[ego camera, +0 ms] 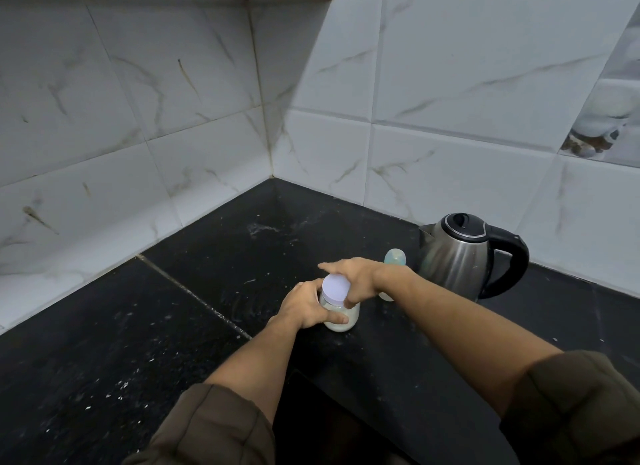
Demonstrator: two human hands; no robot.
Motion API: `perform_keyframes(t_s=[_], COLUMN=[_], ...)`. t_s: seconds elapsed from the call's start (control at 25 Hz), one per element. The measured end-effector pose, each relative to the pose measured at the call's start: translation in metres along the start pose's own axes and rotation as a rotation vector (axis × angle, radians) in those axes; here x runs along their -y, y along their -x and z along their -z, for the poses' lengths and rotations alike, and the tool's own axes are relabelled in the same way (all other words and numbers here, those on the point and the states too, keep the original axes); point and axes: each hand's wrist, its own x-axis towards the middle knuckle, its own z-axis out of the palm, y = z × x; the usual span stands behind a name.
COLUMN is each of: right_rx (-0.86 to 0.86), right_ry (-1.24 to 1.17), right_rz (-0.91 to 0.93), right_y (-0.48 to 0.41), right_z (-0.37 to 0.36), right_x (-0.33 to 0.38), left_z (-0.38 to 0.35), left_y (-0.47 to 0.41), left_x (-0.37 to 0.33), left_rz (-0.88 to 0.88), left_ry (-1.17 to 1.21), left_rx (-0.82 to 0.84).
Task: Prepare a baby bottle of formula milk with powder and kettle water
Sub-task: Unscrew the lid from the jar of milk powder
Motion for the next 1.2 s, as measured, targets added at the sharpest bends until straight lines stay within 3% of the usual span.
perform_keyframes(t_s=[0.2, 0.44, 0.68, 1.0, 1.2], right_rx=[-0.150, 0.003, -0.123, 0.020, -0.037], right_ry=[0.017, 0.072, 0.067, 0.139, 0.124], right_rz=[-0.048, 0.037, -0.043, 0.113, 0.141], right_y=[0.000, 0.003, 0.006, 0.006, 0.005], right_z=[-0.003, -0.001, -0.005, 0.000, 0.017], right_x=[0.006, 0.002, 0.006, 0.007, 0.006], left_z=[0.001, -0.001, 0.001, -0.002, -0.001], left_y=[0.001, -0.001, 0.002, 0.000, 0.001], left_x=[-0.002, 0.000, -0.002, 0.003, 0.004], left_rz=[0.014, 0.038, 0.037, 0.031, 0.004], left_ry=[-0.001, 0.002, 0.010, 0.053, 0.075], left_rx=[-0.003, 0.006, 0.006, 0.010, 0.006])
